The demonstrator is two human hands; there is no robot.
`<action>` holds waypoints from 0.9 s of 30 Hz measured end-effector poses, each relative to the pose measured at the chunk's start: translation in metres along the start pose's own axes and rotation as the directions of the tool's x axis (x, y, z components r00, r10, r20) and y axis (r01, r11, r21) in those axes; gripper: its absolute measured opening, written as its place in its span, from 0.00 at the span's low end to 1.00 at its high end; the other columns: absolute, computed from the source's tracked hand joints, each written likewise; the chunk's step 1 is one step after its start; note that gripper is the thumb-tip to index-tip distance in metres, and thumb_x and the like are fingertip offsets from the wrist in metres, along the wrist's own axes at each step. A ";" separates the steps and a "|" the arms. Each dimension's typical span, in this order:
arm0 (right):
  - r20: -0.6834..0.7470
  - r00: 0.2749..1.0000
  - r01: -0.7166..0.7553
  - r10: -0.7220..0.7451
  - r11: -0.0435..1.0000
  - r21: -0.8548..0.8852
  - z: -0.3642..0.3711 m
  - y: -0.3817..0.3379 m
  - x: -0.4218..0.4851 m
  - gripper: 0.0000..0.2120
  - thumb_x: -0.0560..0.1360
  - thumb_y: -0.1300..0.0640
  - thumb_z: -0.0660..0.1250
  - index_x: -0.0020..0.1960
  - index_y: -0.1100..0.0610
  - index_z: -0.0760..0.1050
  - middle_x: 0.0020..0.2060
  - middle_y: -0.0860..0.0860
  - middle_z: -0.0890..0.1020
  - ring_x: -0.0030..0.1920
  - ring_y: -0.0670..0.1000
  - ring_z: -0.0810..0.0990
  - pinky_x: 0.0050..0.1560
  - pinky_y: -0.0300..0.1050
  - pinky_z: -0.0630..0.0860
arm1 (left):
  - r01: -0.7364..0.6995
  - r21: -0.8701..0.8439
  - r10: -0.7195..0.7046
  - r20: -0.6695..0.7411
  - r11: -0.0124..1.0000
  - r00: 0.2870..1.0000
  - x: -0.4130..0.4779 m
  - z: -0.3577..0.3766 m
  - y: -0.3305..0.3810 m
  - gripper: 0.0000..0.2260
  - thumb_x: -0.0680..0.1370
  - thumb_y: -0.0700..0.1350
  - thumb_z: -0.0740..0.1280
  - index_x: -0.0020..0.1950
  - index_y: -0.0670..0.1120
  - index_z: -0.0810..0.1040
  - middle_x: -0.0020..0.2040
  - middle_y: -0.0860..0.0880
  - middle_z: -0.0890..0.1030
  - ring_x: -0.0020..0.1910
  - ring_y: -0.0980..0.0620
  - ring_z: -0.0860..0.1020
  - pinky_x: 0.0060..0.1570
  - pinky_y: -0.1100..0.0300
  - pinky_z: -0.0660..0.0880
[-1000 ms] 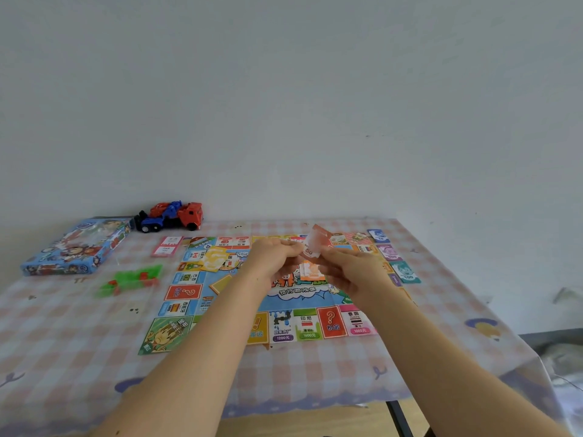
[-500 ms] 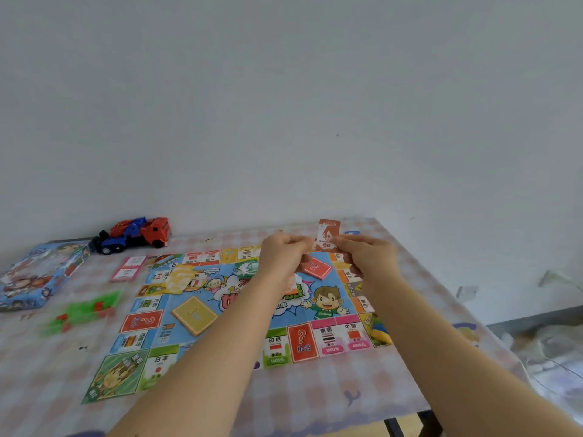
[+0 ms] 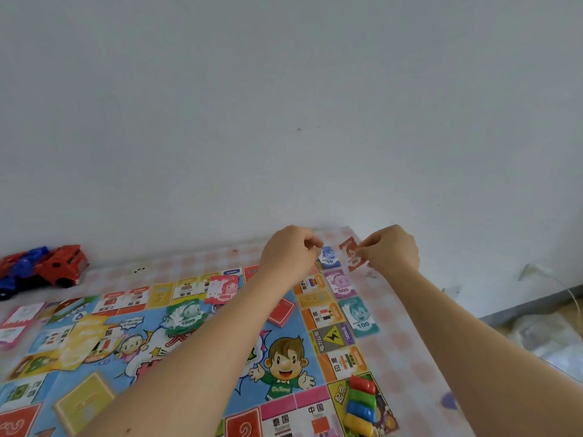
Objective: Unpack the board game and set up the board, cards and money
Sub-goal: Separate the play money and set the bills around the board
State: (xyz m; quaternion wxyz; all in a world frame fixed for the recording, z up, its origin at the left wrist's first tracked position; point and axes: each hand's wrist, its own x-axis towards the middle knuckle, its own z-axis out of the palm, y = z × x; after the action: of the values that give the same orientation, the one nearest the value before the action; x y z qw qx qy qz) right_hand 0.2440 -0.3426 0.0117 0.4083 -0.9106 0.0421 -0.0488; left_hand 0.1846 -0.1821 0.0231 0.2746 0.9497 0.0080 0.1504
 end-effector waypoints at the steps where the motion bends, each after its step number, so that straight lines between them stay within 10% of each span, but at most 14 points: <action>1: -0.002 1.000 -0.002 0.002 1.000 -0.010 0.002 0.001 0.006 0.04 0.71 0.59 0.72 0.39 0.52 0.84 0.32 0.50 0.83 0.28 0.48 0.80 0.26 0.37 0.71 | -0.013 0.019 0.012 0.017 1.000 1.000 0.006 0.004 -0.001 0.09 0.78 0.43 0.64 0.55 0.49 0.82 0.53 0.51 0.82 0.46 0.56 0.77 0.47 0.62 0.73; 7: -0.046 0.999 -0.018 0.013 0.994 -0.104 0.015 0.004 0.027 0.05 0.72 0.61 0.70 0.40 0.53 0.83 0.31 0.49 0.80 0.25 0.47 0.76 0.23 0.34 0.63 | -0.095 0.125 0.082 0.100 0.988 0.992 0.031 0.024 -0.002 0.12 0.79 0.43 0.61 0.59 0.50 0.80 0.59 0.49 0.79 0.57 0.50 0.76 0.53 0.57 0.71; 14: -0.094 0.995 0.019 -0.038 0.979 -0.204 0.027 0.006 0.034 0.06 0.69 0.62 0.68 0.38 0.55 0.83 0.33 0.51 0.82 0.34 0.53 0.80 0.34 0.44 0.79 | -0.240 0.286 0.159 0.278 0.928 0.947 0.049 0.048 -0.004 0.15 0.78 0.42 0.61 0.63 0.51 0.78 0.64 0.50 0.77 0.63 0.49 0.72 0.60 0.50 0.70; 27: -0.098 0.989 0.089 -0.107 0.981 -0.170 0.025 0.004 0.022 0.09 0.69 0.65 0.63 0.40 0.58 0.83 0.35 0.55 0.82 0.33 0.58 0.81 0.37 0.53 0.82 | -0.231 0.344 0.111 0.335 0.910 0.936 0.045 0.052 0.004 0.16 0.78 0.41 0.58 0.63 0.51 0.77 0.58 0.47 0.79 0.58 0.46 0.74 0.57 0.52 0.67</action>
State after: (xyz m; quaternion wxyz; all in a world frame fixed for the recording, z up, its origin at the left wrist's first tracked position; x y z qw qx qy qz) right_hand 0.2687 -0.3293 -0.0060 0.3259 -0.9383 0.0226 -0.1138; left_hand 0.2419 -0.2079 -0.0039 0.0701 0.9933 -0.0902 0.0198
